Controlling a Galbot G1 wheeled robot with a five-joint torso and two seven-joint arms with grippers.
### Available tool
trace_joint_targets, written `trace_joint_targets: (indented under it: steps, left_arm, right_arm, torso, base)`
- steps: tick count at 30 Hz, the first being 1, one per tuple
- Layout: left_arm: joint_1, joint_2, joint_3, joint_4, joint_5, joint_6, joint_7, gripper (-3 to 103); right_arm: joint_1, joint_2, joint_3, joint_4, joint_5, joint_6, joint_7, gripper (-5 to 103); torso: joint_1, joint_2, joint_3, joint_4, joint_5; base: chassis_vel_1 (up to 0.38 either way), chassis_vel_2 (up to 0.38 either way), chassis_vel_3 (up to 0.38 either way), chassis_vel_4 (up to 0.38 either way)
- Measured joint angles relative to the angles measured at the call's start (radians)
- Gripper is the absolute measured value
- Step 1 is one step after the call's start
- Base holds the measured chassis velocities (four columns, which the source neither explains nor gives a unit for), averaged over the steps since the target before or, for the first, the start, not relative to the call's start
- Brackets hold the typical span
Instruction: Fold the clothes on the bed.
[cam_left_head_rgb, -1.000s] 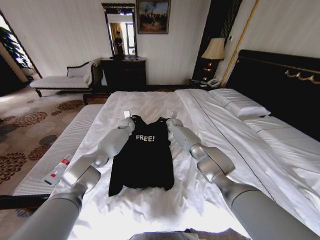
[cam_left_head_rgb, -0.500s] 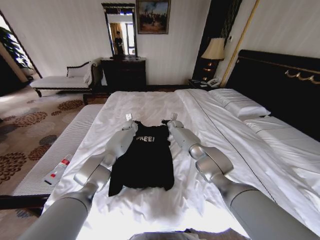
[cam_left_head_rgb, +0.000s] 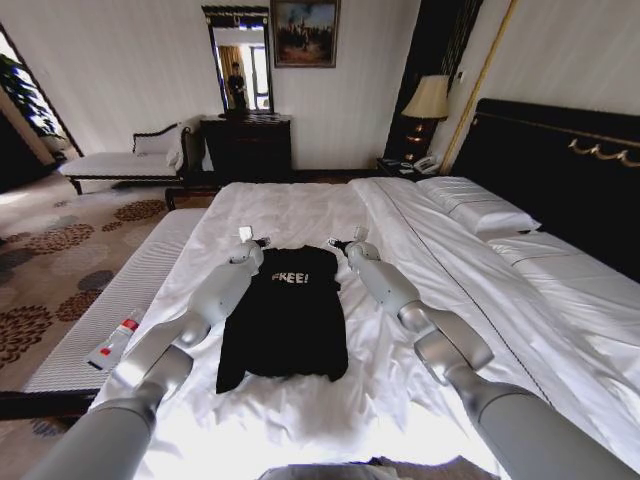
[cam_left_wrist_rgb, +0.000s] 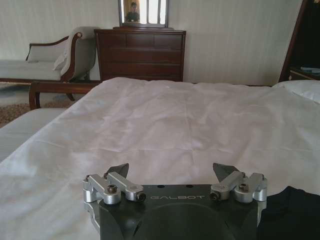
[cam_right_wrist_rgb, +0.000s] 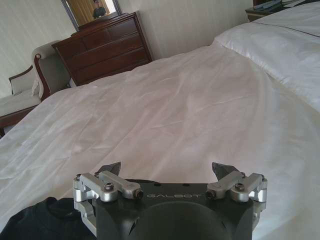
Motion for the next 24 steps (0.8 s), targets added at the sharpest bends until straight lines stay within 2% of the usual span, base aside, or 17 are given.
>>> trace_joint_targets:
  steps: [1,2,3,4,6,8,11,13,14,15,16,18,19,21,24]
  left_arm:
    - [0.018,0.025,0.003,-0.047,-0.008,-0.001,-0.006,98]
    - [0.071,0.09,-0.009,-0.166,-0.034,-0.004,-0.014,100]
    - [0.094,0.112,-0.021,-0.211,-0.042,-0.005,-0.015,100]
    - [0.094,0.112,-0.021,-0.211,-0.042,-0.005,-0.015,100]
    - [0.189,0.185,-0.073,-0.363,-0.06,-0.01,-0.013,100]
    - [0.273,0.244,-0.122,-0.45,-0.07,-0.012,-0.015,100]
    - [0.34,0.281,-0.161,-0.51,-0.075,-0.012,-0.014,100]
    - [0.477,0.345,-0.249,-0.625,-0.077,-0.015,-0.013,100]
    - [0.477,0.345,-0.249,-0.625,-0.077,-0.015,-0.013,100]
    - [0.539,0.363,-0.288,-0.672,-0.075,-0.018,-0.01,100]
    - [0.56,0.37,-0.3,-0.689,-0.072,-0.02,-0.008,100]
    - [0.712,0.401,-0.391,-0.78,-0.038,-0.037,0.014,100]
    - [0.774,0.405,-0.432,-0.81,-0.024,-0.041,0.023,100]
    - [0.807,0.405,-0.458,-0.827,-0.016,-0.043,0.026,100]
    - [0.984,0.383,-0.587,-0.913,0.016,-0.051,0.042,100]
  right_arm:
    - [-0.018,-0.034,-0.003,0.054,0.032,-0.01,0.014,100]
    - [-0.068,-0.113,0.004,0.17,0.091,-0.031,0.047,100]
    - [-0.095,-0.151,0.013,0.222,0.111,-0.04,0.059,100]
    - [-0.095,-0.151,0.013,0.222,0.111,-0.04,0.059,100]
    - [-0.187,-0.26,0.068,0.38,0.168,-0.058,0.096,100]
    - [-0.271,-0.322,0.112,0.489,0.199,-0.069,0.116,100]
    - [-0.33,-0.358,0.145,0.562,0.212,-0.075,0.126,100]
    - [-0.453,-0.401,0.252,0.71,0.219,-0.082,0.147,100]
    - [-0.453,-0.401,0.252,0.71,0.219,-0.082,0.147,100]
    - [-0.503,-0.411,0.294,0.765,0.22,-0.085,0.151,100]
    - [-0.523,-0.415,0.311,0.786,0.22,-0.086,0.153,100]
    - [-0.684,-0.437,0.413,0.911,0.205,-0.087,0.154,100]
    - [-0.752,-0.439,0.452,0.954,0.199,-0.087,0.155,100]
    - [-0.791,-0.439,0.48,0.98,0.197,-0.088,0.155,100]
    - [-1.014,-0.416,0.631,1.124,0.165,-0.088,0.154,100]
  torso:
    - [0.0,0.0,0.0,0.0004,0.0002]
    - [0.0,0.0,0.0,0.0002,-0.0004]
    - [0.0,0.0,0.0,-0.0001,0.0001]
    - [0.0,0.0,0.0,-0.0001,0.0001]
    - [0.0,0.0,0.0,-0.0016,-0.0004]
    - [0.0,0.0,0.0,-0.002,0.0005]
    - [0.0,0.0,0.0,-0.0018,0.0007]
    - [0.0,0.0,0.0,-0.0004,0.0002]
    - [0.0,0.0,0.0,-0.0004,0.0002]
    - [0.0,0.0,0.0,0.0003,-0.0005]
    - [0.0,0.0,0.0,0.0005,-0.0005]
    - [0.0,0.0,0.0,-0.0003,-0.0003]
    - [0.0,0.0,0.0,-0.0004,0.0003]
    - [0.0,0.0,0.0,-0.0006,0.0006]
    - [-0.001,0.0,0.0,-0.001,0.0004]
  base:
    - [0.0,0.0,0.0,0.0]
    - [0.0,0.0,0.0,0.0]
    - [0.0,0.0,0.0,0.0]
    - [0.0,0.0,0.0,0.0]
    - [0.0,0.0,0.0,0.0]
    - [0.0,0.0,0.0,0.0]
    - [0.0,0.0,0.0,0.0]
    - [0.0,0.0,0.0,0.0]
    - [0.0,0.0,0.0,0.0]
    - [0.0,0.0,0.0,0.0]
    - [0.0,0.0,0.0,0.0]
    - [0.0,0.0,0.0,0.0]
    - [0.0,0.0,0.0,0.0]
    - [0.0,0.0,0.0,0.0]
    - [0.0,0.0,0.0,0.0]
